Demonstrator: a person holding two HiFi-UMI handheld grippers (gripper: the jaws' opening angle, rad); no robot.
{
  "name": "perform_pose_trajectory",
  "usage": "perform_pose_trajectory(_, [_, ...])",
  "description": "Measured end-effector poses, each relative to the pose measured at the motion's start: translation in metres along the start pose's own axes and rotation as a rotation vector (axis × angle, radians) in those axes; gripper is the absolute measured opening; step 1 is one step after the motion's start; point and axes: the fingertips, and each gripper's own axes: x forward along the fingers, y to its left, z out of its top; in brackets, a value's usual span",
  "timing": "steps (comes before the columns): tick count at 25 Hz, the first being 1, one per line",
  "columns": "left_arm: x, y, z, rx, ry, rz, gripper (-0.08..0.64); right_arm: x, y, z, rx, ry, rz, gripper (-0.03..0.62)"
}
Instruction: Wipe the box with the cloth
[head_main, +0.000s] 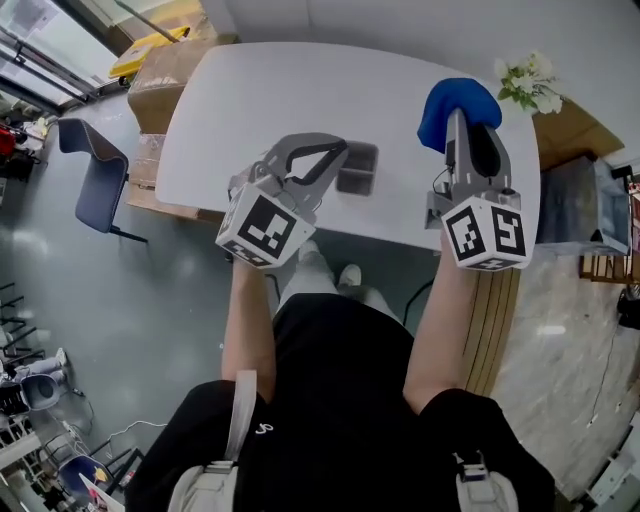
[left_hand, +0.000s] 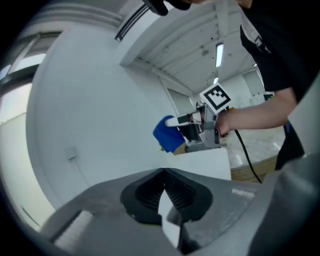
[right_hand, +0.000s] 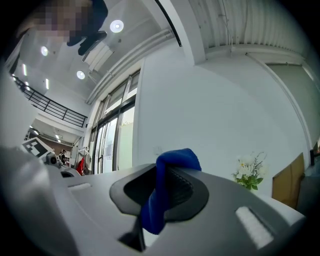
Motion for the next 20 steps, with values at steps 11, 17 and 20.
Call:
perform_pose_trajectory(11, [0.07, -0.05, -0.111, 0.044, 0.335, -0.316, 0.002, 0.025, -0.04, -0.031, 0.043, 0.033, -0.061, 0.049])
perform_pose_trajectory(17, [0.083, -0.064, -0.147, 0.075, 0.431, -0.377, 0.025, 0.028, -0.052, -0.063, 0.076, 0.085, -0.085, 0.049])
perform_pose_trajectory(20, [0.089, -0.072, -0.161, 0.091, 0.471, -0.413, 0.043, 0.029, -0.058, -0.073, 0.088, 0.104, -0.097, 0.049])
